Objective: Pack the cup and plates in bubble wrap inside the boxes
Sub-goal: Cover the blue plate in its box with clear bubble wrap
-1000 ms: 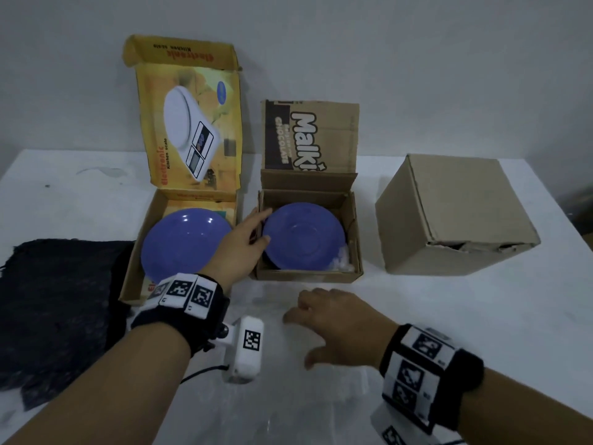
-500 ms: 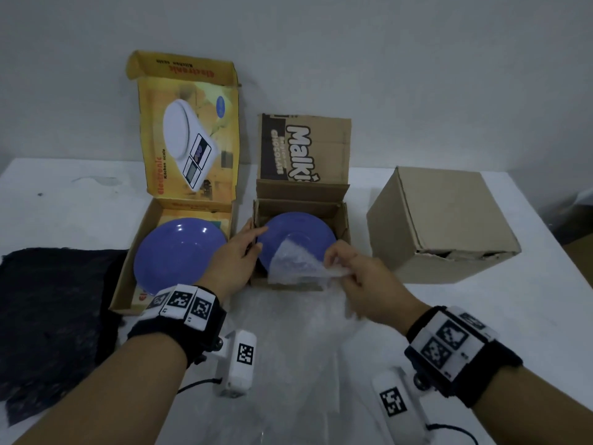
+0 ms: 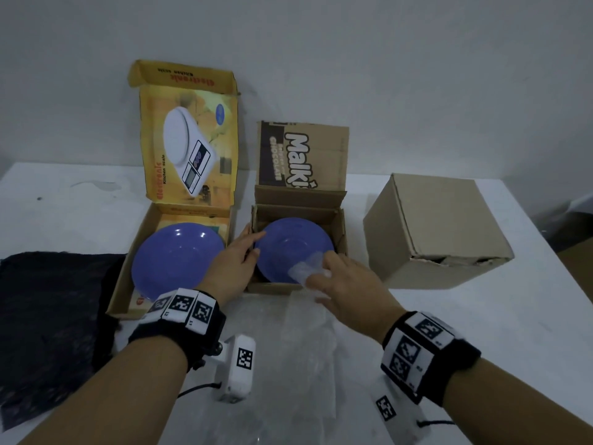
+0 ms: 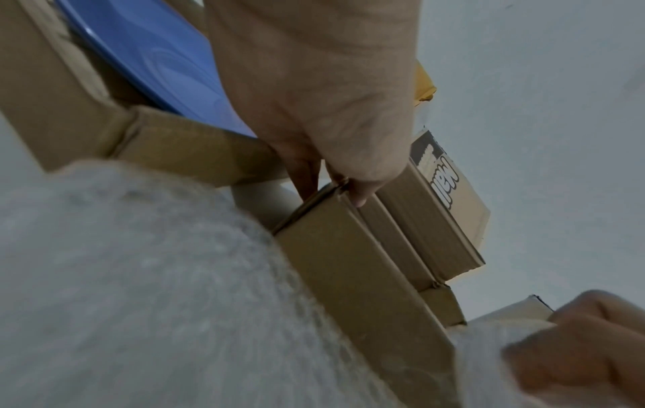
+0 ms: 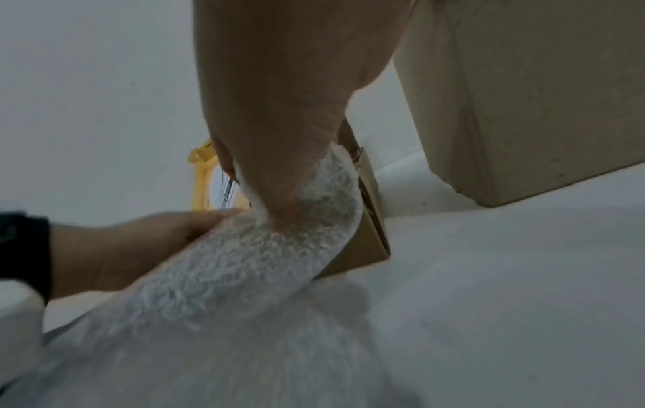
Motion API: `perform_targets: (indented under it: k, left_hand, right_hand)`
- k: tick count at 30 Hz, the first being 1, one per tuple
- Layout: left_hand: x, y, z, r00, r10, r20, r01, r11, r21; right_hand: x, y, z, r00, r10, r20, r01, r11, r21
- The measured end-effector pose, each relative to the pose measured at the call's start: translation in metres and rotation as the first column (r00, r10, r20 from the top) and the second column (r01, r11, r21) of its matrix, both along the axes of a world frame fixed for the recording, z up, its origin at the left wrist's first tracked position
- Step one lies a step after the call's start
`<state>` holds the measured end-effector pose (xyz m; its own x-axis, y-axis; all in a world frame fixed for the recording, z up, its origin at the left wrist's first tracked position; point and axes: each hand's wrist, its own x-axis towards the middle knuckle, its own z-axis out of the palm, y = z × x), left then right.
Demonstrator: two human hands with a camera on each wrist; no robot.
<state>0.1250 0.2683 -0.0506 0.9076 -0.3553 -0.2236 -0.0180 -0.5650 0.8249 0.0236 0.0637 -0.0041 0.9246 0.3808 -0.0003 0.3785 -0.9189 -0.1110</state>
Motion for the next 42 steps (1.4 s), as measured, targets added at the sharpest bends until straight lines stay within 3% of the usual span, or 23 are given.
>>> perform_targets:
  k: [2,4,6,7,9,10,11,13,16,18,19,20,22,25,27,32,36,38,42]
  left_hand:
    - [0.001,0.0,0.0,1.0,-0.003,-0.005,0.003,1.0,0.007]
    - [0.001,0.001,-0.001,1.0,0.003,0.002,-0.003,1.0,-0.006]
    - [0.0,0.002,-0.003,1.0,0.018,0.015,-0.018,0.999,-0.041]
    - [0.0,0.002,-0.004,0.999,0.031,0.017,-0.03,0.998,-0.052]
    - [-0.001,0.0,-0.004,0.997,0.076,0.014,-0.075,0.995,-0.063]
    - [-0.001,-0.001,-0.005,0.995,0.103,0.018,-0.101,0.992,-0.072]
    - [0.0,-0.003,-0.006,0.991,0.127,0.029,-0.125,0.989,-0.079]
    - [0.002,-0.008,-0.008,0.987,0.151,0.054,-0.147,0.987,-0.071]
    - [0.005,-0.014,-0.009,0.983,0.147,0.114,-0.145,0.989,-0.028]
    - [0.005,-0.02,-0.012,0.978,0.117,0.172,-0.118,0.993,-0.007]
    - [0.005,-0.021,-0.014,0.977,0.104,0.188,-0.107,0.994,0.006]
    - [0.006,-0.022,-0.018,0.976,0.098,0.196,-0.102,0.995,0.015]
    - [0.006,-0.023,-0.023,0.976,0.097,0.194,-0.104,0.994,0.026]
    - [0.006,-0.022,-0.027,0.976,0.08,0.203,-0.09,0.995,0.041]
    - [0.005,-0.021,-0.025,0.974,0.059,0.218,-0.069,0.997,0.038]
    - [0.002,-0.02,-0.022,0.972,0.054,0.227,-0.044,0.998,-0.052]
    - [0.005,-0.019,-0.029,0.976,0.057,0.209,-0.055,0.998,-0.016]
    - [0.006,-0.02,-0.032,0.978,0.06,0.198,-0.06,0.998,-0.004]
    - [0.006,-0.019,-0.034,0.98,0.046,0.194,-0.045,0.999,-0.009]
  right_hand:
    - [0.006,-0.002,0.007,0.999,-0.007,0.053,0.002,0.995,0.097]
    - [0.013,-0.005,0.017,0.987,-0.155,0.035,0.146,0.972,0.183]
    - [0.021,-0.012,0.026,0.936,-0.352,0.01,0.332,0.892,0.307]
    - [0.027,-0.016,0.03,0.893,-0.449,-0.014,0.415,0.812,0.41]
    - [0.039,-0.021,0.035,0.763,-0.64,-0.09,0.544,0.561,0.624]
    - [0.046,-0.024,0.036,0.701,-0.708,-0.085,0.536,0.445,0.717]
    - [0.051,-0.024,0.037,0.656,-0.754,-0.028,0.488,0.395,0.778]
    - [0.057,-0.018,0.038,0.644,-0.757,0.111,0.411,0.465,0.784]
    - [0.062,-0.006,0.023,0.804,-0.573,0.161,0.387,0.709,0.59]
    - [0.064,-0.003,0.006,0.892,-0.446,0.069,0.418,0.874,0.246]
    - [0.065,-0.004,-0.002,0.921,-0.389,0.012,0.388,0.92,0.061]
    - [0.067,-0.006,-0.005,0.932,-0.36,-0.035,0.358,0.932,-0.051]
    - [0.071,-0.008,-0.004,0.94,-0.339,-0.03,0.332,0.933,-0.135]
    - [0.082,-0.009,-0.001,0.957,-0.231,0.177,0.282,0.886,-0.367]
    - [0.094,-0.009,0.002,0.959,-0.213,0.184,0.274,0.859,-0.433]
    - [0.118,-0.002,-0.006,0.959,-0.255,0.123,0.283,0.879,-0.384]
    - [0.117,0.009,-0.016,0.941,-0.331,0.078,0.336,0.874,-0.352]
    - [0.114,0.015,-0.025,0.916,-0.401,-0.015,0.363,0.844,-0.395]
    - [0.117,0.012,-0.02,0.937,-0.348,0.002,0.302,0.81,-0.502]
